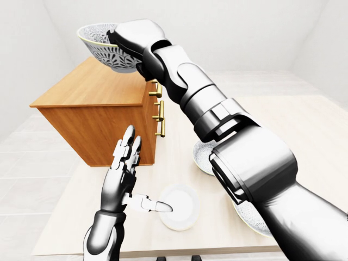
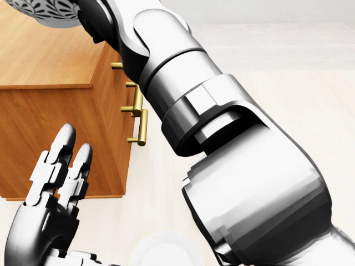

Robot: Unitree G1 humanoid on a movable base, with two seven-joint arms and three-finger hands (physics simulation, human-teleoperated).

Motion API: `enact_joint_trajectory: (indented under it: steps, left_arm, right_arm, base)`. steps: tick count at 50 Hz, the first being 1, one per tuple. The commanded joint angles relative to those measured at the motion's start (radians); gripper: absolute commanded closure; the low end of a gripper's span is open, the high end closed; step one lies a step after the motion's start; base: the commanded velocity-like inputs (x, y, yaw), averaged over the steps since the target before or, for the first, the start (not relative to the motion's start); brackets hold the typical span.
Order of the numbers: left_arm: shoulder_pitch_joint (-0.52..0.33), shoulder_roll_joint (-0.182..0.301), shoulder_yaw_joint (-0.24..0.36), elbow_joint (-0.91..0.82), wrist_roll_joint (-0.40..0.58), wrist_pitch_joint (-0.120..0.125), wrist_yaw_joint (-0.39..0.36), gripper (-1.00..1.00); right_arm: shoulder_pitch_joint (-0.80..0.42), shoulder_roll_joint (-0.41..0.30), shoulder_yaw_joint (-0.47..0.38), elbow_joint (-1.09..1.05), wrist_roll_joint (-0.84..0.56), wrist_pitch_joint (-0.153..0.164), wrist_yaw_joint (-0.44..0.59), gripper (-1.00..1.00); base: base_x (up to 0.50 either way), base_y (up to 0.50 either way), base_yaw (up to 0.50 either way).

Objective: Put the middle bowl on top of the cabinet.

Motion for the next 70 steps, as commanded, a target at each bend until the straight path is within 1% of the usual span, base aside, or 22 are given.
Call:
enact_joint_trajectory:
  steps: [1,22,28,33,44,48,53,58,63,64,65,66,68,69,70]
  left_arm:
    - [0.003,0.001,0.001,-0.001,-0.001,-0.002,-0.004,-1.00]
    - [0.000,-0.001,0.005,0.001,0.002,0.000,-0.001,-1.00]
    - [-0.001,-0.001,0.005,-0.001,0.003,0.006,-0.001,-1.00]
    - [0.000,-0.001,0.005,-0.002,0.000,0.006,-0.004,-1.00]
    - [0.000,-0.001,0.005,0.008,0.000,-0.006,-0.008,-1.00]
    - [0.002,-0.001,0.006,0.001,-0.001,-0.002,-0.009,-1.00]
    - [0.003,-0.001,0.005,-0.003,0.000,0.001,-0.008,-1.00]
    - [0.005,-0.001,0.003,0.001,0.003,-0.008,-0.009,-1.00]
    - [0.004,-0.001,0.003,-0.002,0.003,-0.004,-0.008,-1.00]
    - [0.005,-0.001,0.003,-0.004,0.003,-0.003,-0.008,-1.00]
    - [0.005,-0.001,0.003,-0.004,0.004,-0.003,-0.008,-1.00]
    - [0.005,-0.001,0.003,-0.002,0.004,-0.005,-0.009,-1.00]
    - [0.005,-0.001,0.003,-0.004,0.003,-0.002,-0.008,-1.00]
    - [0.006,-0.001,0.003,-0.005,0.002,-0.001,-0.008,-1.00]
    - [0.006,-0.001,0.003,-0.004,0.003,-0.002,-0.009,-1.00]
  right_arm:
    - [-0.009,0.032,-0.023,0.012,0.041,0.000,-0.060,1.00]
    - [-0.012,0.066,-0.038,0.023,0.035,0.000,-0.060,1.00]
    - [-0.016,0.069,-0.041,0.023,0.036,0.000,-0.045,1.00]
    - [-0.008,0.075,-0.040,0.026,0.032,0.000,-0.049,1.00]
    - [0.014,0.088,-0.043,0.027,0.031,0.000,-0.042,1.00]
    - [0.021,0.097,-0.042,0.028,0.030,0.000,-0.037,1.00]
    - [0.022,0.091,-0.038,0.026,0.024,0.000,-0.032,1.00]
    - [0.028,0.091,-0.039,0.027,0.020,0.000,-0.031,1.00]
    - [0.027,0.091,-0.041,0.028,0.018,0.000,-0.031,1.00]
    - [0.026,0.091,-0.042,0.027,0.019,0.000,-0.029,0.90]
    - [0.026,0.091,-0.042,0.028,0.019,0.000,-0.030,0.84]
    - [0.028,0.091,-0.042,0.027,0.018,0.000,-0.031,0.80]
    - [0.030,0.091,-0.044,0.027,0.020,0.000,-0.029,0.79]
    - [0.027,0.092,-0.046,0.028,0.021,0.000,-0.027,0.57]
    - [0.030,0.092,-0.045,0.027,0.021,0.000,-0.029,0.30]
  base:
    - [0.00,0.00,0.00]
    - [0.00,0.00,0.00]
    - [0.00,0.00,0.00]
    - [0.00,0.00,0.00]
    - [0.00,0.00,0.00]
    - [0.00,0.00,0.00]
    - [0.00,0.00,0.00]
    - [0.00,0.00,0.00]
    - [0.00,0.00,0.00]
    - [0.00,0.00,0.00]
    - [0.00,0.00,0.00]
    - [0.00,0.00,0.00]
    - [0.00,0.00,0.00]
    - [0.00,0.00,0.00]
    - [0.00,0.00,0.00]
